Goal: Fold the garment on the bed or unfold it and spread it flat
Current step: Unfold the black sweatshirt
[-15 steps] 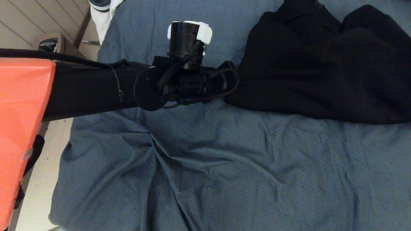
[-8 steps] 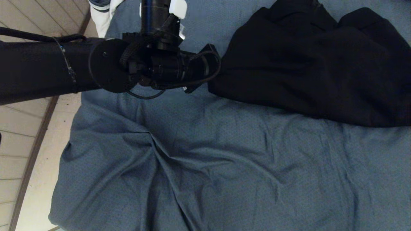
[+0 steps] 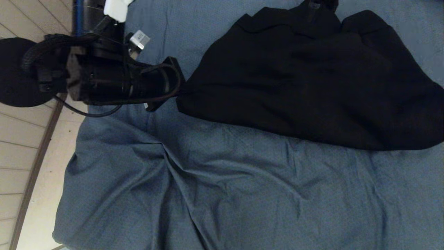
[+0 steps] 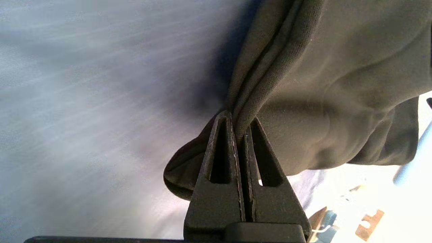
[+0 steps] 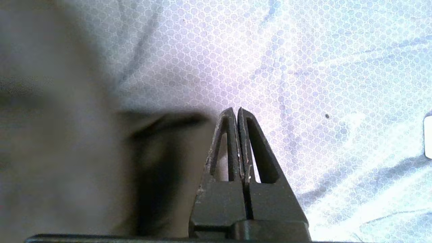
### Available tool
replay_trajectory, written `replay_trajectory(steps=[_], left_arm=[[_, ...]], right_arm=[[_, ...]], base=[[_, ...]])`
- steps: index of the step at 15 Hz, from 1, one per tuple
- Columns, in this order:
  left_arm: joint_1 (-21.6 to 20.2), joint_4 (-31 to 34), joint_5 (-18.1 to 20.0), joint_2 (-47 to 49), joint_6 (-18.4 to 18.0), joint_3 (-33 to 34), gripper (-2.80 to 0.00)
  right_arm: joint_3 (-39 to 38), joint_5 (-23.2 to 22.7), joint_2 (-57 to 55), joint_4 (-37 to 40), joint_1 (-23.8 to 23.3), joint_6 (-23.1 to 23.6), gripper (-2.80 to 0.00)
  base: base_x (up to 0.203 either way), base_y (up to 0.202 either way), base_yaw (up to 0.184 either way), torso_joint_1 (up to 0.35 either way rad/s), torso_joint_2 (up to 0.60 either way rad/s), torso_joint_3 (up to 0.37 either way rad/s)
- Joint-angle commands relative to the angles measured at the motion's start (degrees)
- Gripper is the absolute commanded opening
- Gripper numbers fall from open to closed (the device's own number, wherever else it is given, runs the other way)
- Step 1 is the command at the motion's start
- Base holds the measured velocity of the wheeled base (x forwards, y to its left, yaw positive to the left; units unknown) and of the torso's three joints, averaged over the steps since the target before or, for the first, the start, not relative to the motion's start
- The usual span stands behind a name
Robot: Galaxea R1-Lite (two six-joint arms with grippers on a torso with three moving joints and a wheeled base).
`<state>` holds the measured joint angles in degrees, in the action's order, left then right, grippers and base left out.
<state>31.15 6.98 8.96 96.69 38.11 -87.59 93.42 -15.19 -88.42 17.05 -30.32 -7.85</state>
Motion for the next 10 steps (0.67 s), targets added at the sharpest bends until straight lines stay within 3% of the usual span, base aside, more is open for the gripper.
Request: replay_trajectory(steps=[1,5,8,9,10], left_arm=[[-3.55,0.2,0.89,-7.87,-1.0,5.5,-2.8],[-7.49,0.39,1.06,-12.14,-4.46,9.39,-2.8],[-8.03,-0.26,1.03,-11.96,-5.15,12.85,-2.8],[-8.03,-0.38,1.01,-11.61,-5.0,12.97,-0.08],[-8.03,-0.39,0.98,-11.52,-4.89,12.97,0.0]], right_arm=[[0.01,-0.19,-0.22,0.08,0.0,-0.06,-2.8],[-1.13,-0.19,0.0,0.08,0.08,0.03,-2.8],[-1.22,-0.17,0.08,0.08,0.26,-0.06,-2.8],[-1.22,-0.15,0.09,0.08,0.26,0.03,-2.8],[-1.22,-0.19,0.09,0.08,0.35,0.03,-2.8]], base=[[0.0,0.0,0.0,0.0,0.0,0.0],[0.0,0.0,0.0,0.0,0.0,0.0],[0.0,0.0,0.0,0.0,0.0,0.0],[0.0,0.0,0.0,0.0,0.0,0.0],[0.0,0.0,0.0,0.0,0.0,0.0]])
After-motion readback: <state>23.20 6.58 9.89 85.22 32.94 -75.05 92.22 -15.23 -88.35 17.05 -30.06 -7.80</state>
